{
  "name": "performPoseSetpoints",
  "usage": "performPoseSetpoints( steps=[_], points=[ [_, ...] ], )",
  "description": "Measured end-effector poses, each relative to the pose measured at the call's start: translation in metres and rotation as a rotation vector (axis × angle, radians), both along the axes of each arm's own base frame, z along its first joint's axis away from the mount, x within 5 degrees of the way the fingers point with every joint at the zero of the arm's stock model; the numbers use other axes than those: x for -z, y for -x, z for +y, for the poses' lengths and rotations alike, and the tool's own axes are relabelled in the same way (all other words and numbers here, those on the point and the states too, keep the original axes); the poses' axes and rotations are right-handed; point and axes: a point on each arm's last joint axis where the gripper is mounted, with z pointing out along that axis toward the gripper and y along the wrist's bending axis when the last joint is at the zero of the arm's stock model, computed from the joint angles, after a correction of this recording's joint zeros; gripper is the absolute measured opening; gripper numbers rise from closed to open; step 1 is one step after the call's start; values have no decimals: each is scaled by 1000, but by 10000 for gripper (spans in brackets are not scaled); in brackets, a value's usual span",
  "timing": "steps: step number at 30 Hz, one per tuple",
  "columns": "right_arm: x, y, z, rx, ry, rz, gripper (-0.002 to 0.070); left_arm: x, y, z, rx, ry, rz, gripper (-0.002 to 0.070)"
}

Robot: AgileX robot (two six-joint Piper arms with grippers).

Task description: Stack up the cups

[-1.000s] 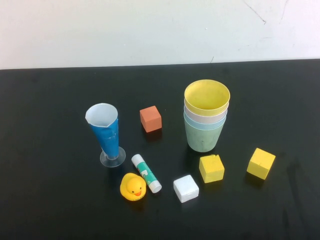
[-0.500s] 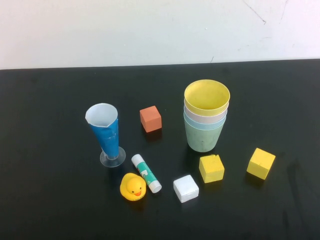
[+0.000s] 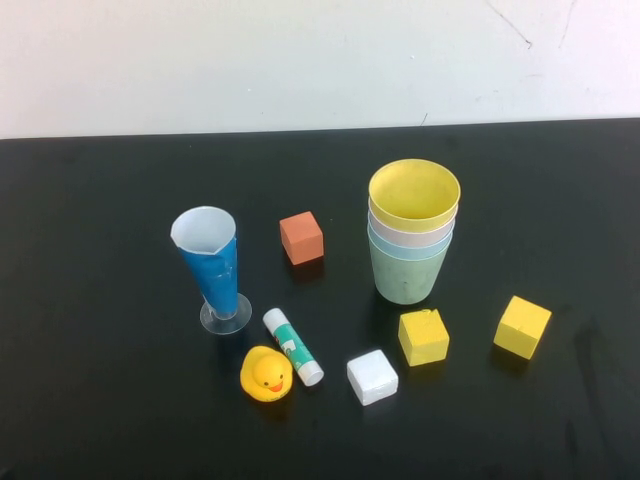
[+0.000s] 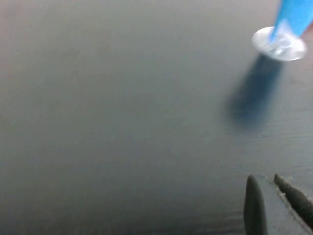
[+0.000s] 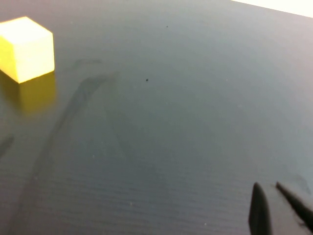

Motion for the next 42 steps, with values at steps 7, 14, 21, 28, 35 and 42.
performPoseSetpoints(
  steps=[7,14,21,28,35,42],
  points=[
    [0,0,0,0,0,0,-1,13,13,6,-65,-50,-149,0],
    [0,0,0,0,0,0,-2,36,12,9,-183,-45,-175,-1],
    [0,0,0,0,0,0,-2,48,9,7,-182,-16,-208,-1],
    [0,0,0,0,0,0,-2,48,9,5,-128,-102,-214,-1],
    [0,0,0,0,0,0,-2,48,9,5,-115,-136,-217,-1],
    [0,0,0,0,0,0,-2,48,9,5,-115,-139,-218,-1]
  ],
)
